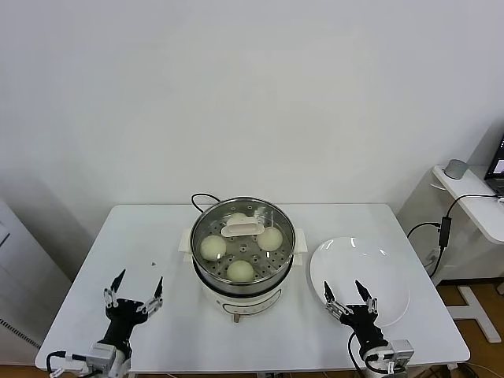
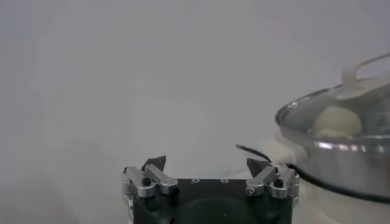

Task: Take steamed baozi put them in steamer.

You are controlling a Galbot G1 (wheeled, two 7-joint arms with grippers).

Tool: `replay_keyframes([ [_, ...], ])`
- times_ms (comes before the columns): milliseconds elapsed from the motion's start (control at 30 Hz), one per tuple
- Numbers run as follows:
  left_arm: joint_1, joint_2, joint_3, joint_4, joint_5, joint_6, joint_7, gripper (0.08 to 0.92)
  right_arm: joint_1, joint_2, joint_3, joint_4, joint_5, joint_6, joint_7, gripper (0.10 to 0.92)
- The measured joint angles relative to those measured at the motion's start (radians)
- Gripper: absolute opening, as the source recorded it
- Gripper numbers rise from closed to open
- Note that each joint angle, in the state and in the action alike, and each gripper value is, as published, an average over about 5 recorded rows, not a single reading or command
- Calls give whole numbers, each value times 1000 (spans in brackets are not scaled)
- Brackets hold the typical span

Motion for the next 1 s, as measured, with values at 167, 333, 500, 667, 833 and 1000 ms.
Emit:
replay_keyframes([
  [167,25,-1,9,-7,-31,17,12,823,-15,0,1,15,-4,-4,2,823],
  [333,47,3,9,-15,-52,36,22,823,-24,2,1,24,-6,-4,1,823],
  [500,66,14,9,-25,-66,54,33,823,-35,0,8,38,-13,-7,-4,823],
  [667,77,21,12,-38,-76,71,46,823,-49,-3,19,58,-21,-19,-9,823],
  [833,80,23,15,-51,-81,90,56,823,-53,0,24,75,-25,-28,-19,823],
  [1000,86,26,16,-66,-84,110,63,823,-56,4,27,90,-36,-42,-25,823],
])
